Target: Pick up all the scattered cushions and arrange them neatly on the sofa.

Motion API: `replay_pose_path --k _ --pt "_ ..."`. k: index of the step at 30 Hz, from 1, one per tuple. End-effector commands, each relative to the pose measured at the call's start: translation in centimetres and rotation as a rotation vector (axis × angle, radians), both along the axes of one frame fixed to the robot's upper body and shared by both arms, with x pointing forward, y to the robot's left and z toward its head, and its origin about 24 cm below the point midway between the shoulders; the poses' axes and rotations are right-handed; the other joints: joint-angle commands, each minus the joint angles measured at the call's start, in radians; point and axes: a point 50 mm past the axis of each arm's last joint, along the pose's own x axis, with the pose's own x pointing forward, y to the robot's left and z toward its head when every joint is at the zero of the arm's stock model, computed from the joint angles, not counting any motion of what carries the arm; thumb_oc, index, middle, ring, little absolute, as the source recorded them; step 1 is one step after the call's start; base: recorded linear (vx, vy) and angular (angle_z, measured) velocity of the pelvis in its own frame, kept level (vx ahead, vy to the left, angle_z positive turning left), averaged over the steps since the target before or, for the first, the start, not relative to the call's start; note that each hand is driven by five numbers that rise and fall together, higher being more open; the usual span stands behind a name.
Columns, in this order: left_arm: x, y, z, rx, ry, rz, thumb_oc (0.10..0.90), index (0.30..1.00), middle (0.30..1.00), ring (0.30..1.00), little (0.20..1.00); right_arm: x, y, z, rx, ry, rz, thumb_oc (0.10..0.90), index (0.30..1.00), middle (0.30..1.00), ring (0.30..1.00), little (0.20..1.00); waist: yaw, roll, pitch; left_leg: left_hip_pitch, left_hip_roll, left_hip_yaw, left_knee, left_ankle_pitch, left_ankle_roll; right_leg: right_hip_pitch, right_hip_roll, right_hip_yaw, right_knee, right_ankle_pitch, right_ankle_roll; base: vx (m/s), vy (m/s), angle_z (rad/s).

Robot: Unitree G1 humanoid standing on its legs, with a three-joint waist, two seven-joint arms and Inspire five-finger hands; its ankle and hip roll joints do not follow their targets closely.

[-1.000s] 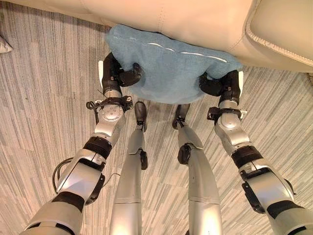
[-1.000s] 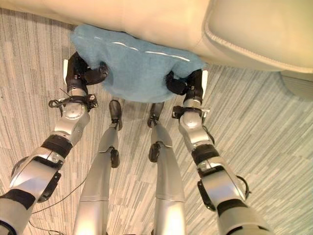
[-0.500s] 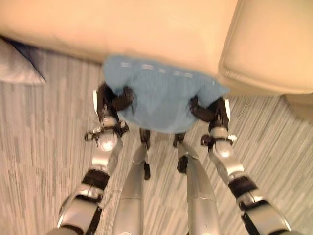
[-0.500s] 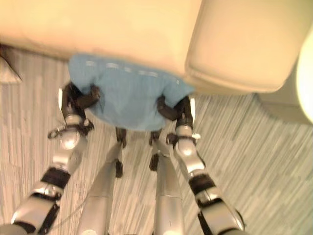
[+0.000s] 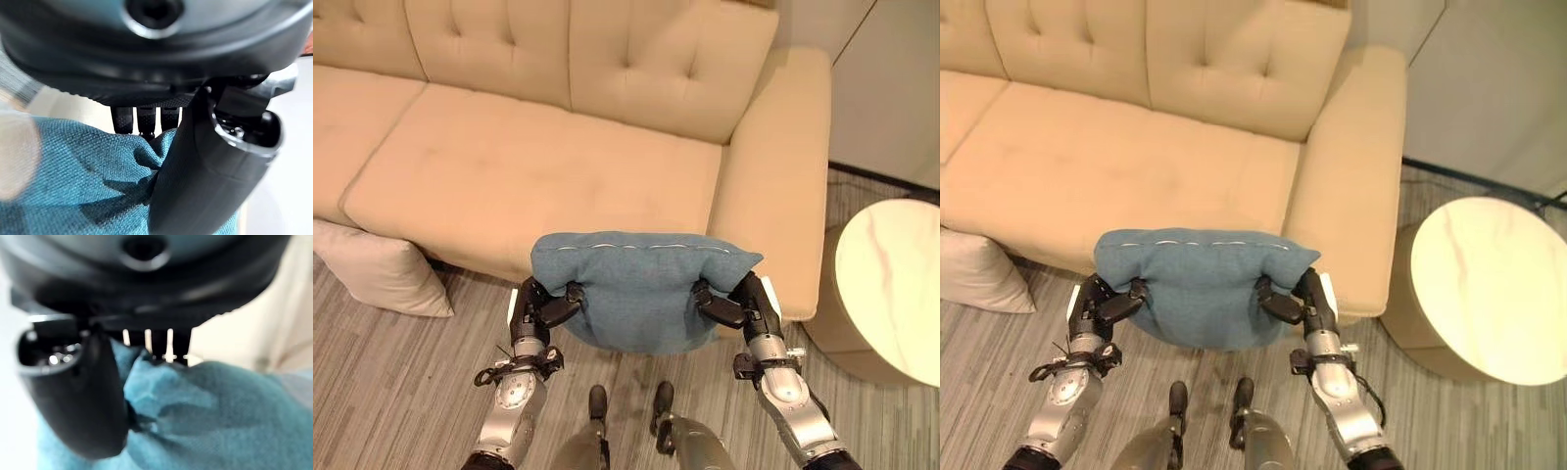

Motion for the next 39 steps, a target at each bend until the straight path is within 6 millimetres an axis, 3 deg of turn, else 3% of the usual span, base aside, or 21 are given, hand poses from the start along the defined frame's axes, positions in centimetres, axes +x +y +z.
replay_pose_path --k 1,5,10,13,15,18,21,23,25,27,29,33,36,37,38,39 --pt "0.8 -2.1 3.9 -0.036 -0.248 -0.142 0.400 0.300 0.300 0.300 0.300 0.2 2.7 5.2 0.027 -0.274 0.173 0.400 0.300 0.300 0.300 0.300 0.020 -0.025 -0.180 0.100 -0.020 0.003 0.023 -0.119 -0.033 0.195 -0.003 0.032 -0.200 0.016 0.100 0.18 -0.011 0.13" --pt "0.4 -2.4 2.8 -0.104 -0.197 -0.131 0.400 0.300 0.300 0.300 0.300 0.0 2.0 4.2 -0.006 -0.230 0.133 0.400 0.300 0.300 0.300 0.300 0.026 -0.035 -0.177 0.113 -0.029 -0.002 0.020 -0.118 -0.036 0.238 -0.009 0.006 -0.228 0.020 0.102 0.08 0.015 0.24" --pt "0.3 -3.2 2.5 -0.102 -0.176 -0.183 0.400 0.300 0.300 0.300 0.300 -0.4 0.3 3.8 -0.039 -0.212 0.045 0.400 0.300 0.300 0.300 0.300 0.018 -0.048 -0.164 0.053 -0.026 0.042 0.047 -0.106 -0.043 0.242 -0.039 -0.101 -0.230 0.027 0.111 0.00 0.066 0.80" --pt "-0.1 -2.9 2.0 -0.092 -0.154 -0.179 0.400 0.300 0.300 0.300 0.300 -0.4 0.3 3.5 -0.054 -0.196 0.040 0.400 0.300 0.300 0.300 0.300 0.022 -0.057 -0.168 0.062 -0.027 0.042 0.038 -0.111 -0.034 0.252 -0.045 -0.104 -0.221 0.027 0.117 0.10 0.115 0.49" --pt "-0.7 -1.7 1.6 -0.061 -0.132 -0.149 0.400 0.300 0.300 0.300 0.300 0.0 0.9 2.9 -0.068 -0.167 0.059 0.400 0.300 0.300 0.300 0.300 0.052 -0.073 -0.156 0.084 -0.039 0.043 0.021 -0.126 -0.008 0.243 -0.065 -0.067 -0.163 0.020 0.133 0.08 0.252 -0.06" --pt "-0.9 -1.1 1.7 -0.037 -0.129 -0.141 0.400 0.300 0.300 0.300 0.300 0.3 1.3 3.0 -0.084 -0.172 0.072 0.400 0.300 0.300 0.300 0.300 0.070 -0.071 -0.147 0.089 -0.049 0.038 0.015 -0.131 0.012 0.214 -0.087 -0.051 -0.089 0.011 0.140 0.03 0.166 -0.34" --pt "-0.8 -0.5 1.8 -0.012 -0.130 -0.131 0.400 0.300 0.300 0.300 0.300 0.5 1.7 3.2 -0.079 -0.183 0.082 0.400 0.300 0.300 0.300 0.300 0.069 -0.068 -0.131 0.098 -0.056 0.011 0.018 -0.137 0.030 0.172 -0.097 0.013 0.000 0.007 0.146 0.06 0.125 -0.17" --pt "-0.7 -0.5 1.9 -0.010 -0.134 -0.127 0.400 0.300 0.300 0.300 0.300 0.3 1.7 3.4 -0.081 -0.193 0.082 0.400 0.300 0.300 0.300 0.300 0.061 -0.066 -0.131 0.105 -0.061 -0.005 0.017 -0.141 0.040 0.147 -0.075 0.077 0.034 0.008 0.147 0.09 0.072 0.07" --pt "-0.7 -0.6 2.0 -0.008 -0.141 -0.128 0.400 0.300 0.300 0.300 0.300 0.1 1.7 3.2 -0.079 -0.188 0.077 0.400 0.300 0.300 0.300 0.300 0.035 -0.067 -0.129 0.121 -0.070 -0.041 0.011 -0.140 0.045 0.116 0.004 0.196 0.050 -0.017 0.138 0.13 0.051 0.38" --pt "-0.6 -0.8 2.1 0.003 -0.148 -0.134 0.400 0.300 0.300 0.300 0.300 0.1 1.6 3.2 -0.075 -0.189 0.078 0.400 0.300 0.300 0.300 0.300 0.024 -0.071 -0.130 0.125 -0.083 -0.073 0.005 -0.140 0.047 0.097 0.045 0.254 0.008 -0.008 0.130 0.14 0.002 0.81" --pt "-0.3 -1.1 2.3 0.002 -0.156 -0.135 0.400 0.300 0.300 0.300 0.300 0.1 1.6 3.2 -0.074 -0.183 0.079 0.400 0.300 0.300 0.300 0.300 0.014 -0.073 -0.118 0.148 -0.094 -0.112 0.005 -0.149 0.044 0.055 0.064 0.249 -0.019 0.018 0.129 0.22 -0.069 0.83" --pt "-0.4 -1.6 2.2 -0.001 -0.162 -0.157 0.400 0.300 0.300 0.300 0.300 -0.4 0.9 2.5 -0.067 -0.155 0.065 0.400 0.300 0.300 0.300 0.300 0.000 -0.083 -0.122 0.165 -0.108 -0.144 0.044 -0.183 0.019 0.107 0.056 0.239 -0.076 0.019 0.112 0.15 -0.088 0.48" --pt "-0.4 -2.2 2.1 -0.023 -0.162 -0.173 0.400 0.300 0.300 0.300 0.300 -0.8 0.0 2.6 -0.062 -0.156 0.037 0.400 0.300 0.300 0.300 0.300 -0.015 -0.083 -0.126 0.114 -0.091 -0.099 0.150 -0.184 -0.016 0.152 0.038 0.203 -0.107 0.017 0.104 0.12 -0.085 0.83" --pt "-0.2 -2.4 2.0 -0.044 -0.156 -0.169 0.400 0.300 0.300 0.300 0.300 -0.7 -0.2 2.8 -0.049 -0.157 0.027 0.400 0.300 0.300 0.300 0.300 -0.022 -0.089 -0.114 0.034 -0.054 -0.004 0.263 -0.187 -0.019 0.176 0.021 0.175 -0.107 0.003 0.093 0.08 -0.038 1.15" --pt "-0.2 -2.3 2.1 -0.045 -0.158 -0.168 0.400 0.300 0.300 0.300 0.300 -0.6 -0.2 2.8 -0.046 -0.157 0.025 0.400 0.300 0.300 0.300 0.300 -0.023 -0.092 -0.115 0.013 -0.036 0.026 0.268 -0.192 -0.013 0.183 0.014 0.169 -0.107 -0.006 0.092 0.22 0.008 0.90" --pt "-0.1 -2.0 2.1 -0.032 -0.150 -0.161 0.400 0.300 0.300 0.300 0.300 -0.6 -0.3 2.7 -0.039 -0.152 0.021 0.400 0.300 0.300 0.300 0.300 -0.012 -0.096 -0.129 -0.010 -0.011 0.042 0.189 -0.169 -0.011 0.206 0.014 0.161 -0.115 -0.021 0.093 0.19 0.029 0.39"
